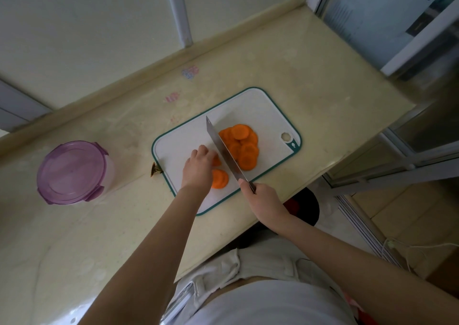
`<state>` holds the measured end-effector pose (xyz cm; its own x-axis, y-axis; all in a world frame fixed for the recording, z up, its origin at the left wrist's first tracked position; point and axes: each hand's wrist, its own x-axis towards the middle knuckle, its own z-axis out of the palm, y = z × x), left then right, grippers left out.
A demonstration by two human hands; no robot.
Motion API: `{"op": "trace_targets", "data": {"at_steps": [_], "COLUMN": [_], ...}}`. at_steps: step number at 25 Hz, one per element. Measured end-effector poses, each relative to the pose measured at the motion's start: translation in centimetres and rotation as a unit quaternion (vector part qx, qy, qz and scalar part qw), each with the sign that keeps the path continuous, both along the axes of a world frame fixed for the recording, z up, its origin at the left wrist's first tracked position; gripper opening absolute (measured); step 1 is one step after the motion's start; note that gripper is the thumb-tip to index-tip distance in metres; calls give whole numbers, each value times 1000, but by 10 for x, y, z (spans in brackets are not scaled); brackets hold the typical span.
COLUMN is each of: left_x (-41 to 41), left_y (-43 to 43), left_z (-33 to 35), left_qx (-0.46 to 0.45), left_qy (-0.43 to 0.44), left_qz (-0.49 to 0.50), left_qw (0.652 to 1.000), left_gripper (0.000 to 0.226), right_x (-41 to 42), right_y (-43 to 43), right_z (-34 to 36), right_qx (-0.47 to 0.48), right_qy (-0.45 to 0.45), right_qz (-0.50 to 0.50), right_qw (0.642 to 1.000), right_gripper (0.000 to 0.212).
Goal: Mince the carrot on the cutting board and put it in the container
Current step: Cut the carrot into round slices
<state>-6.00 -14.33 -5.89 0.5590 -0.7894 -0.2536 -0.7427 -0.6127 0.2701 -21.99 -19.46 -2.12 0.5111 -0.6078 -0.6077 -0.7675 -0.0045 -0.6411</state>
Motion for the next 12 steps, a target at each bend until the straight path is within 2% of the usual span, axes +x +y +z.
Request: {"op": "trace_targets", "data": {"at_steps": [4, 8, 12], "left_x": [0, -4, -20], "left_y": [-2, 3, 22], "left_z": [2, 6, 6], "left_qx": [24, 0, -4], "left_qy": [-55, -30, -12], "left_qz": [-20, 14, 34], "left_qw": [998, 999, 999], "left_gripper": [29, 24, 29], "right_x": [2, 2, 1], "right_y": [-1, 0, 0], "right_z": [-2, -2, 0], "right_qx": [-2, 4, 12], "right_qy": [-5, -7, -5], "right_qz": [-2, -6, -12], "right_qw": [1000, 1000, 1000], "right_gripper": [51, 51, 50]}}
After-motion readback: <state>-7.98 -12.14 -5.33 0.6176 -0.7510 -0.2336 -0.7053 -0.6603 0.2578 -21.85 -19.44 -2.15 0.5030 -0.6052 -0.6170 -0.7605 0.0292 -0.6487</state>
